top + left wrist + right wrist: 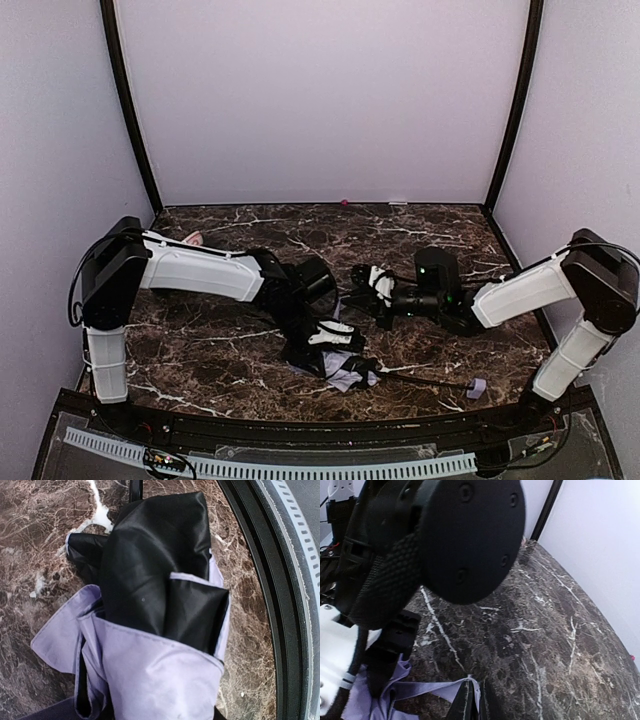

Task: Put away the umbrella

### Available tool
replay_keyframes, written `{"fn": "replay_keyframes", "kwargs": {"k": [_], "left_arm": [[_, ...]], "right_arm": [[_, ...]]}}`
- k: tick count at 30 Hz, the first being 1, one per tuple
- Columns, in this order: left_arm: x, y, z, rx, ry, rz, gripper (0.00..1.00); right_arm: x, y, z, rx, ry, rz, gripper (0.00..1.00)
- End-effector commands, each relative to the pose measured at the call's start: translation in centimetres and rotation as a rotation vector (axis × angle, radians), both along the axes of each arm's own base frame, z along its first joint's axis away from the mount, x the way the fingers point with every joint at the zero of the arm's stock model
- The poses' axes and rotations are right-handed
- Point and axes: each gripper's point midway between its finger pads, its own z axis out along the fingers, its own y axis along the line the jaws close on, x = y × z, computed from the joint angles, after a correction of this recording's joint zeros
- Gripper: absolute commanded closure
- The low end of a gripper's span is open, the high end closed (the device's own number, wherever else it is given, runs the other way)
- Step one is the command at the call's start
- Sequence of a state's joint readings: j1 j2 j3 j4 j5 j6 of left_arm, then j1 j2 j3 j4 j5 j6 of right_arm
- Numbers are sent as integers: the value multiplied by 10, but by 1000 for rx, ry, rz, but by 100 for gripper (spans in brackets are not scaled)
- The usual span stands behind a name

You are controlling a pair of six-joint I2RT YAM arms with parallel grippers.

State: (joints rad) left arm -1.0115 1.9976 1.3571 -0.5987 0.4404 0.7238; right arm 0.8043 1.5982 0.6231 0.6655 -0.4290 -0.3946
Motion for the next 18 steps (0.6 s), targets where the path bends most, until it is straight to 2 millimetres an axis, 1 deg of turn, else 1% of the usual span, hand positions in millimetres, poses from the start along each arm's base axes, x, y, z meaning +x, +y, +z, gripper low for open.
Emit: {"fn": "replay_keyframes", "kwargs": {"k": [1, 2, 4, 7, 8, 10, 13, 14, 17, 18], "left_arm": [[-41, 54, -46, 260, 184, -10, 100], [-43, 54, -44, 250, 208, -10, 100], [-44, 56, -44, 241, 251, 5, 100], [-42, 57, -46, 238, 314, 34, 100], [-42, 58, -47, 243, 336, 42, 100], [-41, 58, -50, 256, 371, 54, 100], [-42, 60, -54, 281, 402, 64, 100], [-42, 60, -55, 284, 412, 67, 100], [-40, 61, -56, 288, 438, 80, 100], [-40, 61, -56, 291, 446, 82, 100]], "right_arm": [[30, -6, 43, 174, -107, -147, 89], [34, -9, 42, 167, -92, -180, 83], [43, -20, 50, 164, -77, -241, 73], [52, -39, 52, 133, -34, -334, 59], [53, -47, 50, 113, -13, -359, 57], [45, -58, 56, 107, 6, -371, 54], [18, -66, 68, 101, 16, -338, 50], [2, -62, 69, 84, 14, -311, 50], [-40, -57, 61, 28, 14, -248, 46], [-55, -54, 53, 3, 24, -219, 45]]}}
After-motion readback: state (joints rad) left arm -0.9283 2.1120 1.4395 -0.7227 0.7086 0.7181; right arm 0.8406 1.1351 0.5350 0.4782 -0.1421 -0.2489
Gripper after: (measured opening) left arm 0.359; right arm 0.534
